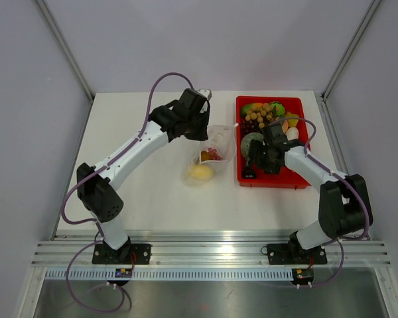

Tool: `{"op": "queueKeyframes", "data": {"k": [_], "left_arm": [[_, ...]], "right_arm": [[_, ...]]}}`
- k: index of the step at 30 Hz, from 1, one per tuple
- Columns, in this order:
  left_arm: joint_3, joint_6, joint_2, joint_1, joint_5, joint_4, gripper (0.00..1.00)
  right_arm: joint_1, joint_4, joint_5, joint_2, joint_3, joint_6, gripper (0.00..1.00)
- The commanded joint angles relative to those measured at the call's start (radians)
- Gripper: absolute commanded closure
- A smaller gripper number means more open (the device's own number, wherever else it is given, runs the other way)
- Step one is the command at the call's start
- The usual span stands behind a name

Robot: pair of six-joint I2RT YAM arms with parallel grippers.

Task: Place the food in the zip-top bag and seal the zipper
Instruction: Pick up the fake fruit from the bin.

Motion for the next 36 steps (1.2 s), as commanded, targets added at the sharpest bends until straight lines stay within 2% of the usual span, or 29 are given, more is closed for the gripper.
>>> {"op": "queueKeyframes", "data": {"k": [1, 10, 13, 19, 28, 36], "left_arm": [[-0.003, 0.005, -0.021, 0.000, 0.016, 0.041, 1.00], [0.000, 0.003, -0.019, -0.002, 0.016, 0.039, 1.00], [-0.003, 0.003, -0.018, -0.002, 0.016, 0.041, 1.00], [-0.014, 0.005, -0.024, -0.003, 0.016, 0.044, 1.00], [-0.025, 0.003, -0.030, -0.005, 0.045, 0.053, 1.00], [-0.014, 0.013, -0.021, -0.013, 0.055, 0.042, 1.00]], "right_arm": [[0.001, 0.085, -0.068, 0.038, 0.009, -0.025, 0.14], [0.001, 0.112, -0.068, 0.119, -0.028, -0.030, 0.21], [0.003, 0.102, -0.059, 0.108, -0.033, -0.027, 0.29], [0.001, 0.033, 0.007, -0.019, -0.002, -0.015, 0.47], [0.000, -0.086, 0.133, -0.160, 0.050, -0.033, 0.50], [0.000, -0.132, 0.165, -0.192, 0.143, -0.032, 0.50]]}}
